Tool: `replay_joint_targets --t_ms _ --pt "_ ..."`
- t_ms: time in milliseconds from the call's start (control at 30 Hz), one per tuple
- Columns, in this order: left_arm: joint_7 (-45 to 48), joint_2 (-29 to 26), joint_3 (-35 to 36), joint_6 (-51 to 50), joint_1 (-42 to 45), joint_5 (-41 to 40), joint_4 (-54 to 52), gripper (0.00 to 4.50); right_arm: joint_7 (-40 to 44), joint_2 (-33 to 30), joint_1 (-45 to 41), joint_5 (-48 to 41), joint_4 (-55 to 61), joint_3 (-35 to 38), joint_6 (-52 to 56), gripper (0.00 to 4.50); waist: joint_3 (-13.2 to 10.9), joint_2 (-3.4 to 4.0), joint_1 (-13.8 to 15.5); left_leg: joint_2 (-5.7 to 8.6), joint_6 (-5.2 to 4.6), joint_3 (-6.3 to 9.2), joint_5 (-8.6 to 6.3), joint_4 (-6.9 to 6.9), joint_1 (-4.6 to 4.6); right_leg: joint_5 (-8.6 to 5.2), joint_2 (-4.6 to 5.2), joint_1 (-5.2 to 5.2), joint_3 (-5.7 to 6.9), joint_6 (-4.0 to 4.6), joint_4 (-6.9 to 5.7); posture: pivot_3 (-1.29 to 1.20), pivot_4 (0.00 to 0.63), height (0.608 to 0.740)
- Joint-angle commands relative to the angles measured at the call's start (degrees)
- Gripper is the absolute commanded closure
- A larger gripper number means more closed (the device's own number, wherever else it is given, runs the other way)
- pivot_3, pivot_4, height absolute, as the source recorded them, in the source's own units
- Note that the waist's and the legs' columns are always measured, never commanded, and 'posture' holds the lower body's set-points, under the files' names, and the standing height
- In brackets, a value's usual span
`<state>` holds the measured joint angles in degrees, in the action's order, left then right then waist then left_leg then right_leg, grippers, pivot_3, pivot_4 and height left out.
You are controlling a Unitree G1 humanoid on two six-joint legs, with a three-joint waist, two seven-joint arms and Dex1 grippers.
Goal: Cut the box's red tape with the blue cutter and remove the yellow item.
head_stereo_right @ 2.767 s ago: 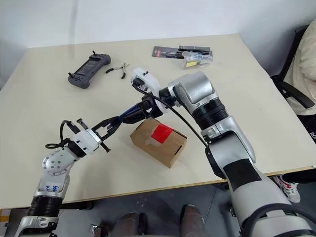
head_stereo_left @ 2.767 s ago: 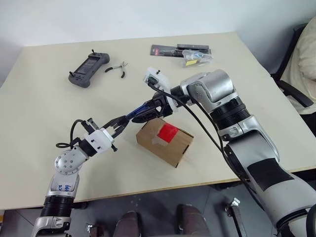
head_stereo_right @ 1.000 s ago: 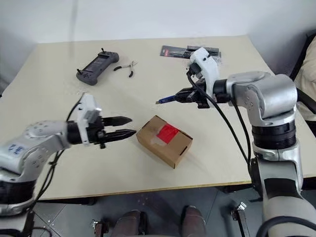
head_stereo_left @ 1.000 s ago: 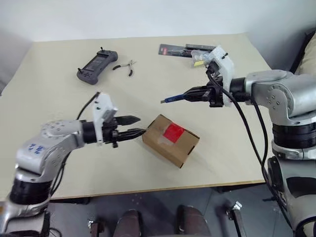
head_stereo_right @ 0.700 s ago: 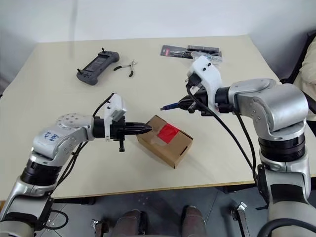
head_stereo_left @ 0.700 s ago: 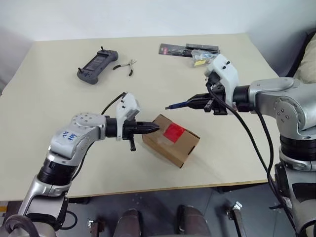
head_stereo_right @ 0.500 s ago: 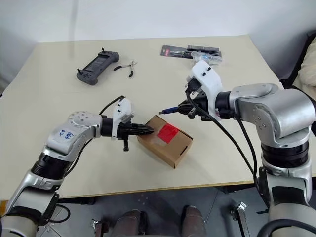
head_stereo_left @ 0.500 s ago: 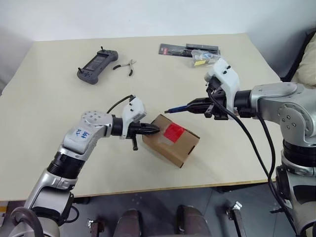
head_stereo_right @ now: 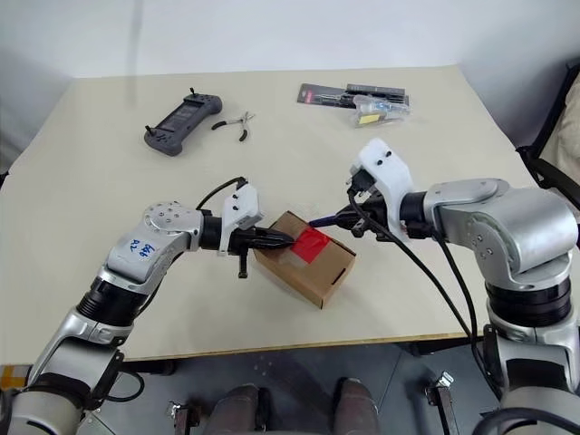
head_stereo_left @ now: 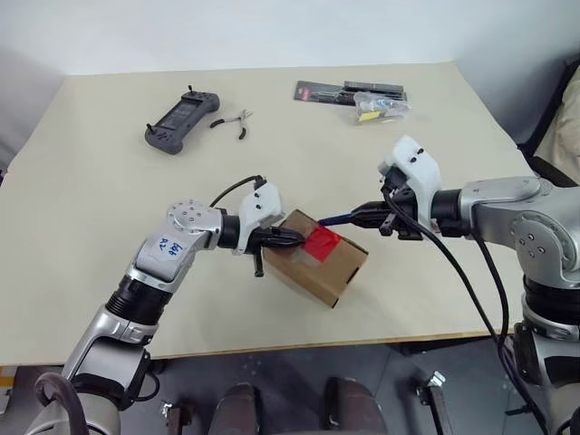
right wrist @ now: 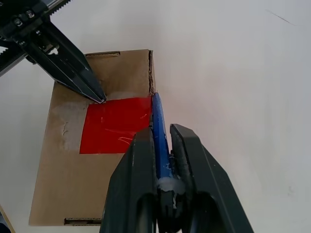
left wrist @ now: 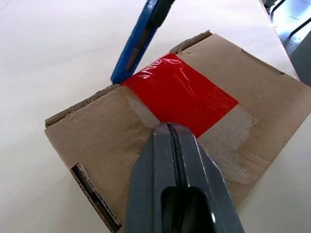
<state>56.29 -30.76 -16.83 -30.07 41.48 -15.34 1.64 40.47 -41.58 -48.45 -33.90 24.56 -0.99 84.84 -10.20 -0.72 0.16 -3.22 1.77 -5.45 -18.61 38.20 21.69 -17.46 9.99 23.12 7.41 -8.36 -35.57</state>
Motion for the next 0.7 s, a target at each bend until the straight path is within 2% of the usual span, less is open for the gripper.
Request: replay_joint_targets --t_ms 33,333,700 --pt "-0.1 0.2 -1.2 -1.1 -0.3 2.3 2.0 4.5 -0.5 -0.9 -1.6 -1.4 2.0 2.6 -0.5 4.34 0.0 0.0 0.1 0.0 0.0 0.0 0.0 0.02 0.0 0.0 0.0 -0.02 0.0 0.0 0.0 0.0 0.15 0.74" --pt "-0.5 0.9 -1.6 -2.0 -0.7 2.7 1.6 4.5 -2.3 0.9 -3.4 -3.4 1.8 4.7 -0.3 4.34 0.0 -0.01 0.2 0.0 -0.01 0.03 0.0 0.09 -0.03 0.0 0.0 -0.13 0.0 0.0 0.0 0.0 0.15 0.74" --pt "-0.8 1.0 -1.5 -2.8 -1.2 2.9 0.7 4.5 -2.4 -2.1 0.8 -4.7 3.1 3.2 -0.2 4.34 0.0 -0.01 0.6 0.0 -0.01 0.02 0.0 0.11 -0.04 0.0 0.0 -0.14 -0.01 0.0 0.02 0.0 0.15 0.74"
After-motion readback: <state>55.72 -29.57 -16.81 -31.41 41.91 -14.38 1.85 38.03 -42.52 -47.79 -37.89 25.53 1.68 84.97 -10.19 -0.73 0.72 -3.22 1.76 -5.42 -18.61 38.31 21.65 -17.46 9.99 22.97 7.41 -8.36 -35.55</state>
